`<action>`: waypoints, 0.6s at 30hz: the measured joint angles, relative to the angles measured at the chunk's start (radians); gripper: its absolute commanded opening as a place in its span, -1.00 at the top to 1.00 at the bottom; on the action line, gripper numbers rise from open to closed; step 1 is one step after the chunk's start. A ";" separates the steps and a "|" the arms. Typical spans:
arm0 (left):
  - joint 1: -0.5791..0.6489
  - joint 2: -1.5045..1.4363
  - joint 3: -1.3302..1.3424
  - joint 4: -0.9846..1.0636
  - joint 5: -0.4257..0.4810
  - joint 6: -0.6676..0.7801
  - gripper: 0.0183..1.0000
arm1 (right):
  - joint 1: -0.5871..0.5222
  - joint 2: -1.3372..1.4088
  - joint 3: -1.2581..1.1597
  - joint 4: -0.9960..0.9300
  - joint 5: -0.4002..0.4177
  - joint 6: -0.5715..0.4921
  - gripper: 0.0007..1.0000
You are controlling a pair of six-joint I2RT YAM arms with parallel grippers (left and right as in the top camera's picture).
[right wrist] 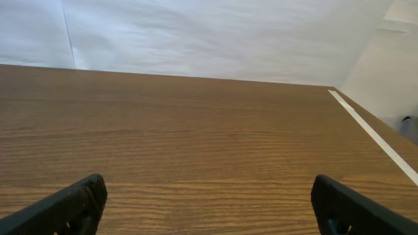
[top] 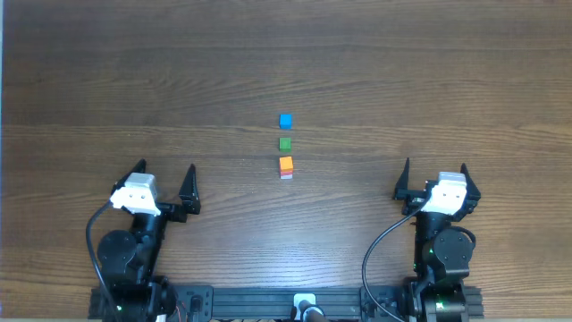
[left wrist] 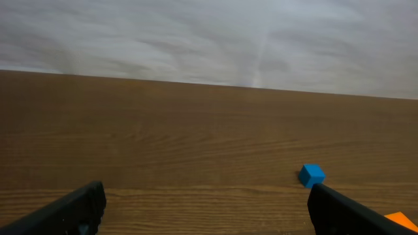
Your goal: Stack Cubes
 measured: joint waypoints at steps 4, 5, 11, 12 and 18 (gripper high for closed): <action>-0.001 0.000 0.000 0.000 0.000 0.000 -1.00 | 0.000 0.000 0.000 0.000 0.000 0.000 -0.98; -0.001 0.000 0.000 0.000 0.000 0.000 -1.00 | 0.000 0.000 0.000 0.000 0.000 0.000 -0.99; -0.001 0.000 0.000 0.000 0.000 0.000 -1.00 | 0.000 0.000 0.000 0.000 0.000 0.000 -0.99; -0.001 0.000 0.000 0.000 0.000 0.000 -1.00 | 0.000 0.000 0.000 0.000 0.000 0.000 -0.98; -0.001 0.000 0.000 0.000 0.000 0.000 -1.00 | 0.000 0.000 0.000 0.075 0.012 0.006 -0.99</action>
